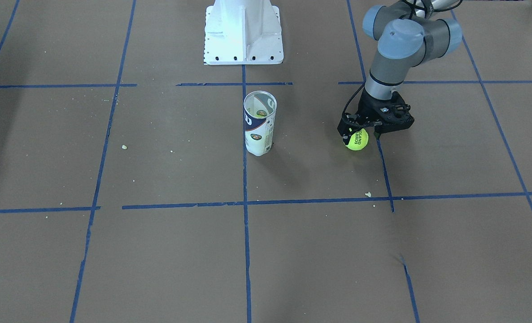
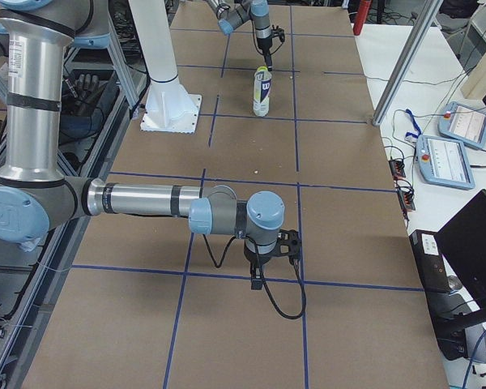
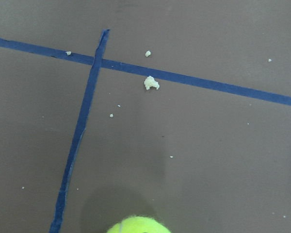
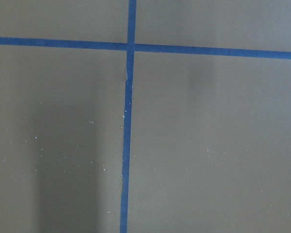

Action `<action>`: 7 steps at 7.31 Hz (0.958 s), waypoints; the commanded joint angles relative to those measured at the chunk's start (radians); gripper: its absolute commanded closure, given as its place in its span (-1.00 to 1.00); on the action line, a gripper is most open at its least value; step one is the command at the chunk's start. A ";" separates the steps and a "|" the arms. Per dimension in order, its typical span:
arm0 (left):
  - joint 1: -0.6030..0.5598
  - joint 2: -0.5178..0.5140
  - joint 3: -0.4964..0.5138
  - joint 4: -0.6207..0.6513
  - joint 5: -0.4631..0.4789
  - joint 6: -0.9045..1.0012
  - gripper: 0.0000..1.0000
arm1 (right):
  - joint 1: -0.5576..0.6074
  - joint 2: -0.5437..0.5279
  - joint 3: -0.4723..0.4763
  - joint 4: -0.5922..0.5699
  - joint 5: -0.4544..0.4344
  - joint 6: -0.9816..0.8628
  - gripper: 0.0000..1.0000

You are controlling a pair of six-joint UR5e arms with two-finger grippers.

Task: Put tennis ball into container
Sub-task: 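Lower the left gripper over the tennis ball and close on it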

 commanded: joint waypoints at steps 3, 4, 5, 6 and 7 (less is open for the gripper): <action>0.024 0.003 0.063 -0.069 0.006 -0.007 -1.00 | 0.000 0.000 0.000 0.000 0.000 0.000 -1.00; 0.026 0.002 0.064 -0.069 0.006 -0.006 -1.00 | 0.000 0.001 0.000 0.000 0.000 0.000 -1.00; 0.037 0.003 0.071 -0.069 0.005 -0.001 -1.00 | 0.000 0.001 0.000 -0.002 0.000 0.000 -1.00; 0.038 0.003 0.075 -0.069 0.002 0.005 -1.00 | 0.000 0.001 0.000 0.000 0.000 0.000 -1.00; 0.046 0.003 0.080 -0.069 0.002 0.005 -1.00 | 0.000 0.000 0.000 0.000 0.000 0.000 -1.00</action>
